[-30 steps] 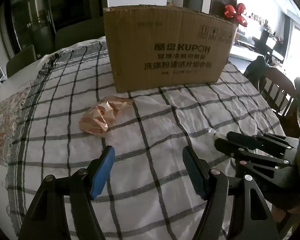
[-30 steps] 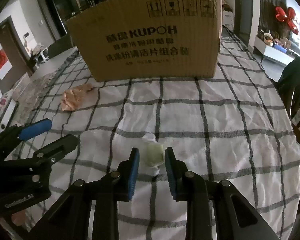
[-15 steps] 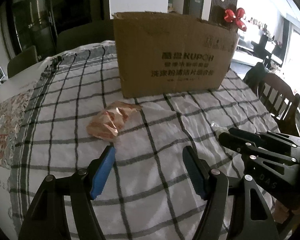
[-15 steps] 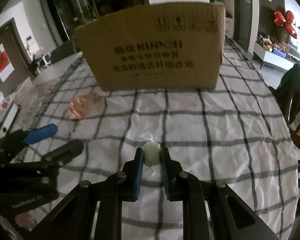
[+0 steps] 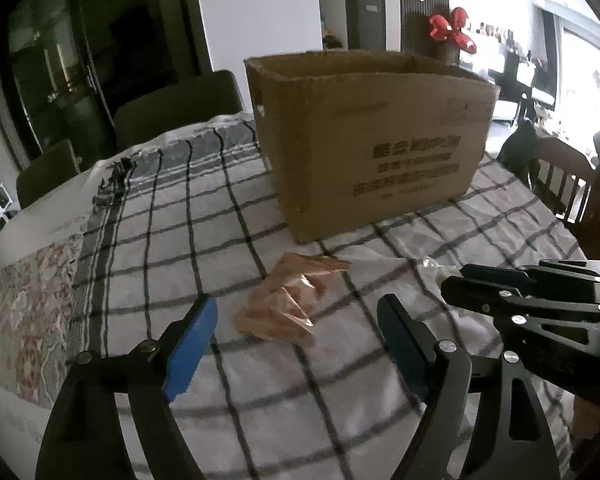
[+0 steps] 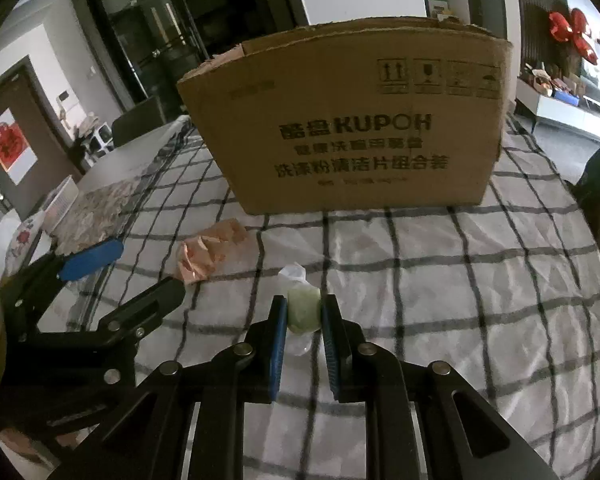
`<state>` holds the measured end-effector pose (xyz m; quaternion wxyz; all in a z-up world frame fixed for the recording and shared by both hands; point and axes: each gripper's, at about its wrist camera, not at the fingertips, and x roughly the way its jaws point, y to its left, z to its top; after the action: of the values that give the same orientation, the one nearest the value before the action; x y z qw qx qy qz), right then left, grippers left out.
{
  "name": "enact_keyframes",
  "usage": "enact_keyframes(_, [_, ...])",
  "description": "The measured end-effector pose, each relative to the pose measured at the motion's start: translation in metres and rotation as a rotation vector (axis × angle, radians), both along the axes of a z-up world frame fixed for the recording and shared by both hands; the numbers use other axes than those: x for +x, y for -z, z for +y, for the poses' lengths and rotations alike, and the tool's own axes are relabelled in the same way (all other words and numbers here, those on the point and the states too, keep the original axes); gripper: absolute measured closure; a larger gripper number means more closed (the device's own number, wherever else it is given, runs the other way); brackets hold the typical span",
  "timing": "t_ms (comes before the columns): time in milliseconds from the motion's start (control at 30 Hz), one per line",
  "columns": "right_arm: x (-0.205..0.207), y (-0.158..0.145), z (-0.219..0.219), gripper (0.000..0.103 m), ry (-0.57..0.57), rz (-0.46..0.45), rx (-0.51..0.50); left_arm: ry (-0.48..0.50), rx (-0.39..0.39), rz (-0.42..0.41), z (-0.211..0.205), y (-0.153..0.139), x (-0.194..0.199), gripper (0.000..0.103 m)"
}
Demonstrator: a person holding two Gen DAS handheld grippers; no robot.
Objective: Organize snacks
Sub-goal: 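Grasp the pale green candy with the right tool while the left tool grasps the tan snack bag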
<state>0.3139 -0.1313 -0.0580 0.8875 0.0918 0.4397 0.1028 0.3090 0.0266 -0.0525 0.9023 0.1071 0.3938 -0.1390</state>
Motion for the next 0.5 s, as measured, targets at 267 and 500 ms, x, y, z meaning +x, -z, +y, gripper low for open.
enact_keyframes(267, [0.022, 0.013, 0.011, 0.084, 0.003, 0.056, 0.02, 0.01, 0.025, 0.083, 0.0, 0.026, 0.034, 0.021])
enact_keyframes(500, [0.032, 0.019, 0.013, 0.084, 0.006, 0.075, 0.0, -0.005, 0.005, 0.126, -0.002, 0.041, 0.048, 0.033])
